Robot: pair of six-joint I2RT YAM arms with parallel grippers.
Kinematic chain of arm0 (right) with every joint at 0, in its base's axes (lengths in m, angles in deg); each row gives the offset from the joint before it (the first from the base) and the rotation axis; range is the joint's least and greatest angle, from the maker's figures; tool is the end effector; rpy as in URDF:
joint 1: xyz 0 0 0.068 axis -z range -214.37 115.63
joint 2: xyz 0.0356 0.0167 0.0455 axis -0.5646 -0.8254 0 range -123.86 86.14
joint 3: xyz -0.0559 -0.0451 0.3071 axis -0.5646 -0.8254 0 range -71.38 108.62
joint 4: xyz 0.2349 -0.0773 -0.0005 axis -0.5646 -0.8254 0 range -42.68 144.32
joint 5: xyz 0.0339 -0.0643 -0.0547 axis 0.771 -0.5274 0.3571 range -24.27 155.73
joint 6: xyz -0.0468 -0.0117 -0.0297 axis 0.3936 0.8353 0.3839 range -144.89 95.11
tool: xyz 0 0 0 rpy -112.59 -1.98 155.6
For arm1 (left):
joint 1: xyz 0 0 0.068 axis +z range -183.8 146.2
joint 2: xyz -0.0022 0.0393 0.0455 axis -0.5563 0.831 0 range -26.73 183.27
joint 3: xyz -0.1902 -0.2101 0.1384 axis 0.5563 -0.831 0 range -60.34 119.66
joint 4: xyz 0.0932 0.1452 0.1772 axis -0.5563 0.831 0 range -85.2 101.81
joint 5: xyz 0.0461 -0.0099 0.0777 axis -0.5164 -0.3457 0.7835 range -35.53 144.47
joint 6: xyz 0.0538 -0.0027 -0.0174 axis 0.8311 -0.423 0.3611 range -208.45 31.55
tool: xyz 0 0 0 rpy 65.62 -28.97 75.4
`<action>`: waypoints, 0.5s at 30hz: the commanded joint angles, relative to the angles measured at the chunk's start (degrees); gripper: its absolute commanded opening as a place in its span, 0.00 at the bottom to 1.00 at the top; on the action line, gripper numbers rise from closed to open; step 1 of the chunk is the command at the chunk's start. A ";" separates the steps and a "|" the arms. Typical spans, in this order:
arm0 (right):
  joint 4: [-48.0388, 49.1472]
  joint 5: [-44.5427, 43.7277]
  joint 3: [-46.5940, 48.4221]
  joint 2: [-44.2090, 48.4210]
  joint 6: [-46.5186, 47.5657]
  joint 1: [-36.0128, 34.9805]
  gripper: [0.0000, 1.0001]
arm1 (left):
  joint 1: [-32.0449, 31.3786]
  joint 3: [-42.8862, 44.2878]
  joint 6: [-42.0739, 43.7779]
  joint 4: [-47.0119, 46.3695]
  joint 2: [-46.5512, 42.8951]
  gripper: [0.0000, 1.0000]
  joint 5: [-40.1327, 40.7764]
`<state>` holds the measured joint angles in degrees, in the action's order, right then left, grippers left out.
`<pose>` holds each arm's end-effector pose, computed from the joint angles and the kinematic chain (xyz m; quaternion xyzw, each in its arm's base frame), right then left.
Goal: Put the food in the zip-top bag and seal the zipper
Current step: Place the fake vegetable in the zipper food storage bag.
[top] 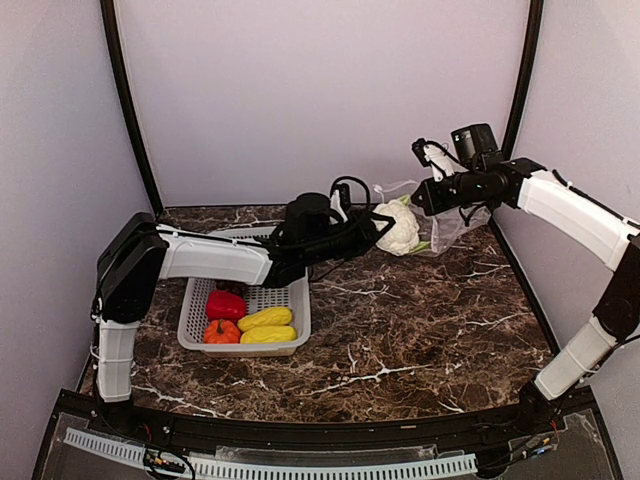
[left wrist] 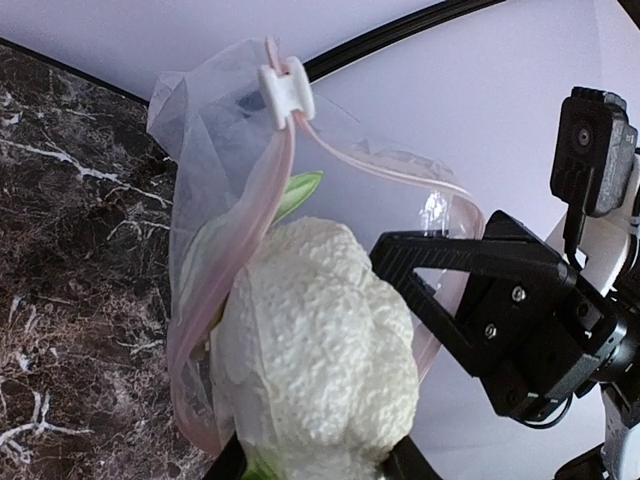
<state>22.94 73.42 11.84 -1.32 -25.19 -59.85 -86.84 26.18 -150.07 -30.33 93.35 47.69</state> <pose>0.2975 0.1476 0.3979 -0.2234 0.8595 0.1598 0.4312 0.3043 -0.4120 0.3059 -0.0098 0.6973 -0.6246 0.3515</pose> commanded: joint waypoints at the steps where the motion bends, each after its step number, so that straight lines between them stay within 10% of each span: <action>1: 0.35 5.96 -0.42 0.86 1.73 -2.22 0.00 | 0.33 3.96 0.96 -0.15 -0.88 0.12 -0.57; 10: -1.23 13.38 2.36 1.13 0.80 -2.91 0.00 | 0.54 7.97 1.31 3.13 0.89 0.14 2.92; 15: -1.16 9.49 2.10 1.81 1.49 -2.68 0.00 | 1.67 4.04 0.72 -10.95 1.55 0.11 1.81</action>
<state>23.75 80.06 13.18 -1.25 -23.85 -61.29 -86.29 31.56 -149.53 -27.31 94.79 49.26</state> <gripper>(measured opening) 0.003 0.314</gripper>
